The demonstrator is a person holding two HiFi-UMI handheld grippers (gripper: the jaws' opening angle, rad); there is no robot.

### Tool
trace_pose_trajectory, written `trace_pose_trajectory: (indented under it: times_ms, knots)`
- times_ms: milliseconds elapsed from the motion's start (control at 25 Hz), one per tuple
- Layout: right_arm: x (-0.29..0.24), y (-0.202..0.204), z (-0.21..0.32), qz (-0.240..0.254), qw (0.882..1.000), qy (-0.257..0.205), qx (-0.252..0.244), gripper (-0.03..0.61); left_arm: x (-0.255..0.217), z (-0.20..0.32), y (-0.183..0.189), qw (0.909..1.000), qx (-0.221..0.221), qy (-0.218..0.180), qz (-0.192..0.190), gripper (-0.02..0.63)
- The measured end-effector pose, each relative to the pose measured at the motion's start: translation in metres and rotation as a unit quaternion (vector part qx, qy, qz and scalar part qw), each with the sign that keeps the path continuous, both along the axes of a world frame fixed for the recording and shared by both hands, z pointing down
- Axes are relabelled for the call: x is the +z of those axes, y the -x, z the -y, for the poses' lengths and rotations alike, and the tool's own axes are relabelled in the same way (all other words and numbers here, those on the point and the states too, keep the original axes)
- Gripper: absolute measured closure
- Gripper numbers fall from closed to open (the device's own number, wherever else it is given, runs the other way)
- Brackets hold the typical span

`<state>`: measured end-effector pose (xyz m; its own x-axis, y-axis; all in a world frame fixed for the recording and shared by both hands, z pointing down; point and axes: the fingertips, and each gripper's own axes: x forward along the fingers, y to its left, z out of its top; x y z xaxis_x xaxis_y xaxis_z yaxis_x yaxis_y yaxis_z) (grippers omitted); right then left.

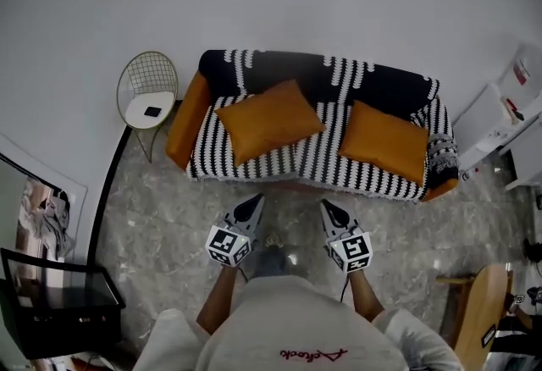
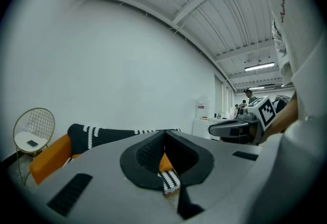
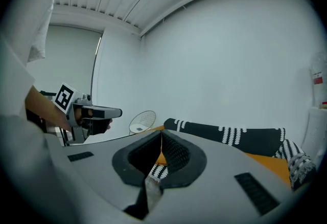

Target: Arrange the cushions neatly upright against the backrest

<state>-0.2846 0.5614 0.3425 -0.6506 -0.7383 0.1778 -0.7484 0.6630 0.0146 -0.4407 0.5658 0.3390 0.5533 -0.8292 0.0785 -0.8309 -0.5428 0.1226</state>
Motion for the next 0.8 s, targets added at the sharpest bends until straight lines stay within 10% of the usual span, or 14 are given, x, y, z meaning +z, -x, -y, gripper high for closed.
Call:
trace_pose_trajectory:
  times_ms: [800]
  knots:
    - [-0.021,0.100,0.200,-0.026,0.999,-0.017,0.022,0.551,-0.010,0.197,0.100,0.9994,0.019,-0.007,-0.027,0.584]
